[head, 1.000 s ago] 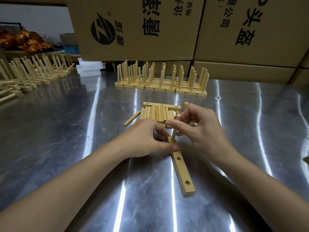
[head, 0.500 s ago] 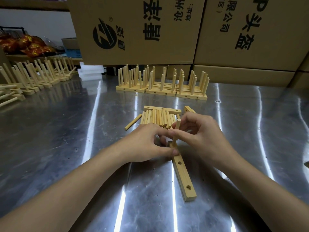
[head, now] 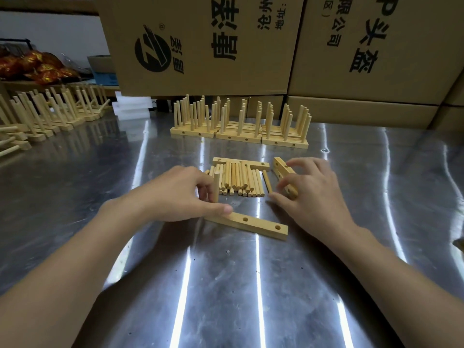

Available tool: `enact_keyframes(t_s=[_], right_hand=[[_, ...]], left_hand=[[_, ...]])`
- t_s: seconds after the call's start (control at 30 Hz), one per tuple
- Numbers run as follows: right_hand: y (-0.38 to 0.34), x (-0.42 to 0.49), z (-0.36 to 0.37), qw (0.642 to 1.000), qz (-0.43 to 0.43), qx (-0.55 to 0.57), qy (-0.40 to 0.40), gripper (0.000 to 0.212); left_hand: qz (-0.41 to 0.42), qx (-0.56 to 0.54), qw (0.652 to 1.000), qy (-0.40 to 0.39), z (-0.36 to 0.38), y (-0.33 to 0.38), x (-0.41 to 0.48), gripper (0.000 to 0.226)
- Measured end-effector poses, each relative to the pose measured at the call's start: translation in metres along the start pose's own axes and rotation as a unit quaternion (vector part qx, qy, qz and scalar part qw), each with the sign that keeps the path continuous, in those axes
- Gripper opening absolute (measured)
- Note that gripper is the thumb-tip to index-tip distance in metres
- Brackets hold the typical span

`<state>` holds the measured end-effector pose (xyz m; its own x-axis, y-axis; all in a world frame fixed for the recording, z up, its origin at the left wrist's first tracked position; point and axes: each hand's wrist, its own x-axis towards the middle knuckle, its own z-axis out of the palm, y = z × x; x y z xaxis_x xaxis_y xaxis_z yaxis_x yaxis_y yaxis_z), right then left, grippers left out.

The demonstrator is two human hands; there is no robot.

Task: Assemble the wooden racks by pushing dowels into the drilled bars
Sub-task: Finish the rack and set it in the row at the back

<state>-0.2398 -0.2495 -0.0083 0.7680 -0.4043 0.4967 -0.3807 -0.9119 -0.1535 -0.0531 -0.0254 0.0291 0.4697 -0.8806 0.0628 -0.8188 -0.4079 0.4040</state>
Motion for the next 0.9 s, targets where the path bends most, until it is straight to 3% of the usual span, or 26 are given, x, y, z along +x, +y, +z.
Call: enact_keyframes(t_s=[0.13, 0.23, 0.3, 0.37, 0.47, 0.53, 0.7, 0.9], right_hand=[[-0.007, 0.005, 0.004, 0.999, 0.019, -0.024, -0.018, 0.028], [-0.005, 0.006, 0.001, 0.999, 0.040, -0.016, 0.013, 0.021], [-0.001, 0.006, -0.006, 0.995, 0.068, 0.033, 0.061, 0.017], [0.000, 0.004, -0.014, 0.978, 0.093, 0.156, 0.098, 0.013], [-0.001, 0.002, -0.026, 0.924, 0.099, 0.361, 0.076, 0.007], [-0.004, 0.000, -0.031, 0.903, 0.081, 0.419, 0.058, 0.008], [-0.012, -0.001, -0.035, 0.891, 0.035, 0.449, 0.053, 0.012], [-0.013, -0.002, -0.035, 0.882, 0.008, 0.466, 0.070, 0.015]], left_hand=[[0.015, 0.003, 0.999, -0.044, -0.004, -0.004, -0.001, 0.041], [0.013, -0.006, 0.999, -0.045, -0.001, -0.004, 0.002, 0.034], [0.012, -0.016, 0.999, -0.039, 0.003, -0.004, 0.004, 0.033], [0.016, -0.020, 0.999, -0.028, 0.004, -0.004, 0.004, 0.035], [0.010, -0.089, 0.996, 0.018, 0.003, 0.000, 0.002, 0.048], [0.011, -0.176, 0.982, 0.068, 0.000, 0.006, 0.000, 0.050], [0.073, -0.353, 0.921, 0.147, -0.003, 0.020, -0.003, 0.037], [0.076, -0.365, 0.907, 0.194, -0.001, 0.027, -0.005, 0.020]])
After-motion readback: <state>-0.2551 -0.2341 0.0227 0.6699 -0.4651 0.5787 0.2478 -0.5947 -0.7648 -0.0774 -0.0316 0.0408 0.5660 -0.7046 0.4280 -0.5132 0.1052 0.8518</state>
